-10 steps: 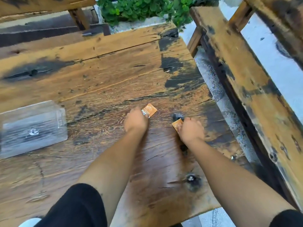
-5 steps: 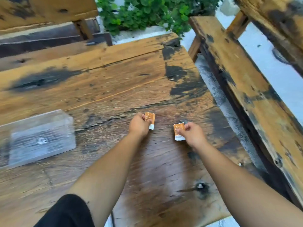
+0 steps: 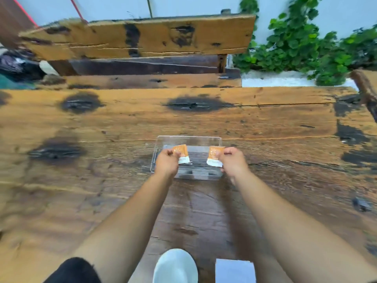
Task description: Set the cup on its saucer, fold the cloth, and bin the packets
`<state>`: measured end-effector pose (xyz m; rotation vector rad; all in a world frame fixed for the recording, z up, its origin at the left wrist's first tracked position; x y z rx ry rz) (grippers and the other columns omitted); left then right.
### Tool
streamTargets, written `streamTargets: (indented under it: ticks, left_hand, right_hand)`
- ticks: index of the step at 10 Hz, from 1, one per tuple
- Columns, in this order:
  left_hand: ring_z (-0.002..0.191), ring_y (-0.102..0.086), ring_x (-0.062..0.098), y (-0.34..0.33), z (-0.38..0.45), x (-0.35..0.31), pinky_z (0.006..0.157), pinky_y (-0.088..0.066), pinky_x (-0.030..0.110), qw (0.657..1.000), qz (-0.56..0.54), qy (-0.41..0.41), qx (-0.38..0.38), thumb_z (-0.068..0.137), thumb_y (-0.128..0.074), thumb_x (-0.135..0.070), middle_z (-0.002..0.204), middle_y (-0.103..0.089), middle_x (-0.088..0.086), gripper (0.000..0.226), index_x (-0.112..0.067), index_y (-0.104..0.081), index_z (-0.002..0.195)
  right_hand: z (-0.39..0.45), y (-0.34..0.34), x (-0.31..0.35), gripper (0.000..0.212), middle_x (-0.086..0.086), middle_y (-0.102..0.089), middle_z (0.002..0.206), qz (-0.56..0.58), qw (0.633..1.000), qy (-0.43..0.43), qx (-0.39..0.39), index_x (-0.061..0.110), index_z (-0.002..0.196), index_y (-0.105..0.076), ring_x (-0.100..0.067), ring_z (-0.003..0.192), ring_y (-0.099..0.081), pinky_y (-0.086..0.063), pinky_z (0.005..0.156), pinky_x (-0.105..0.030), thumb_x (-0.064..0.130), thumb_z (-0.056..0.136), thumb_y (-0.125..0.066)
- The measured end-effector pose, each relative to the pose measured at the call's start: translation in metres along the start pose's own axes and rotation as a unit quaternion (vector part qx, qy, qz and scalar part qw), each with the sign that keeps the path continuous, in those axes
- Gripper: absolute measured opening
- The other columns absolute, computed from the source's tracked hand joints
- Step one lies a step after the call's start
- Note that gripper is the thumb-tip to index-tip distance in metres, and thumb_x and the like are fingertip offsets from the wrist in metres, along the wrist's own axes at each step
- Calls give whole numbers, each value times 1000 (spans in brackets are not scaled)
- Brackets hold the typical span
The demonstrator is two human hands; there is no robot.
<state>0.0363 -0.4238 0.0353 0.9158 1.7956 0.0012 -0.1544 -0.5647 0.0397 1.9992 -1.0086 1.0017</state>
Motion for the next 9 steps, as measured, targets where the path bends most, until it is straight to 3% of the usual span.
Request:
streamTargets:
  ticks: [1, 2, 3, 4, 5, 6, 7, 8, 9]
  left_hand:
    - [70, -50, 23, 22, 26, 8, 65, -42, 33, 999, 41, -5, 8, 92, -55, -30, 80, -58, 8, 17, -12, -57, 93]
    - [69, -51, 22, 21, 42, 15, 66, -44, 33, 998, 57, -5, 37, 92, -57, -28, 85, -62, 11, 14, -14, -56, 93]
    - [79, -59, 25, 17, 48, 14, 79, -53, 38, 995, 79, -11, 56, 91, -58, -28, 98, -67, 12, 19, -12, -57, 103]
    - [113, -55, 33, 14, 50, 7, 94, -45, 40, 970, 225, -64, 65, 93, -54, -34, 126, -58, 16, 47, -8, -44, 130]
    - [133, -34, 31, 9, 37, -6, 106, -32, 41, 890, 404, -207, 53, 94, -46, -41, 145, -39, 15, 57, -7, -33, 138]
    - [128, -41, 30, -1, 19, -10, 102, -35, 39, 811, 510, -270, 90, 95, -37, -45, 140, -46, 14, 51, -10, -41, 132]
    - [98, -59, 31, -3, 3, -23, 73, -39, 36, 773, 553, -292, 107, 93, -37, -43, 111, -63, 11, 38, -14, -55, 109]
    - [101, -58, 32, 4, -9, -42, 79, -43, 38, 772, 554, -295, 100, 91, -40, -43, 112, -61, 11, 39, -12, -55, 110]
    - [102, -57, 32, 7, -21, -53, 80, -45, 39, 768, 556, -305, 87, 91, -41, -45, 113, -61, 12, 42, -12, -53, 112]
  right_hand:
    - [4, -33, 2, 24, -9, -63, 84, -45, 999, -4, -26, 23, 69, -52, -27, 75, -57, -53, 82, -50, 15, 86, -66]
    - [12, -46, -1, 12, -14, -67, 92, -90, 995, -8, -45, 16, 79, -58, -32, 87, -63, -54, 83, -51, 16, 85, -68]
    - [23, -53, -5, 21, -15, -68, 105, -108, 993, -17, -37, 12, 102, -60, -31, 92, -63, -53, 86, -49, 22, 86, -68]
    - [29, -53, 0, 54, -16, -60, 128, -264, 963, 8, -46, 8, 130, -49, -34, 113, -56, -46, 92, -38, 39, 88, -62]
    - [21, -53, 13, 62, -13, -35, 151, -421, 897, 117, -57, 10, 139, -38, -33, 135, -34, -34, 107, -42, 49, 91, -48]
    - [7, -57, 14, 54, -12, -47, 140, -537, 826, 171, -11, 13, 129, -48, -32, 127, -43, -38, 100, -43, 52, 93, -41]
    - [-1, -56, 21, 43, -12, -66, 108, -603, 778, 177, 27, 14, 108, -59, -32, 96, -62, -46, 71, -37, 50, 92, -43]
    - [-13, -50, 39, 43, -13, -66, 104, -606, 771, 196, 20, 13, 107, -60, -32, 96, -62, -47, 70, -36, 51, 90, -49]
    - [-22, -48, 50, 42, -13, -66, 108, -598, 771, 218, 11, 14, 109, -59, -32, 101, -59, -48, 77, -36, 50, 87, -52]
Point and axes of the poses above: each hand's wrist, its own z-axis towards the middle knuckle, its own y-axis out of the back of the hand, x = y × z, the point moved 8 cm from there along z, towards the middle knuckle
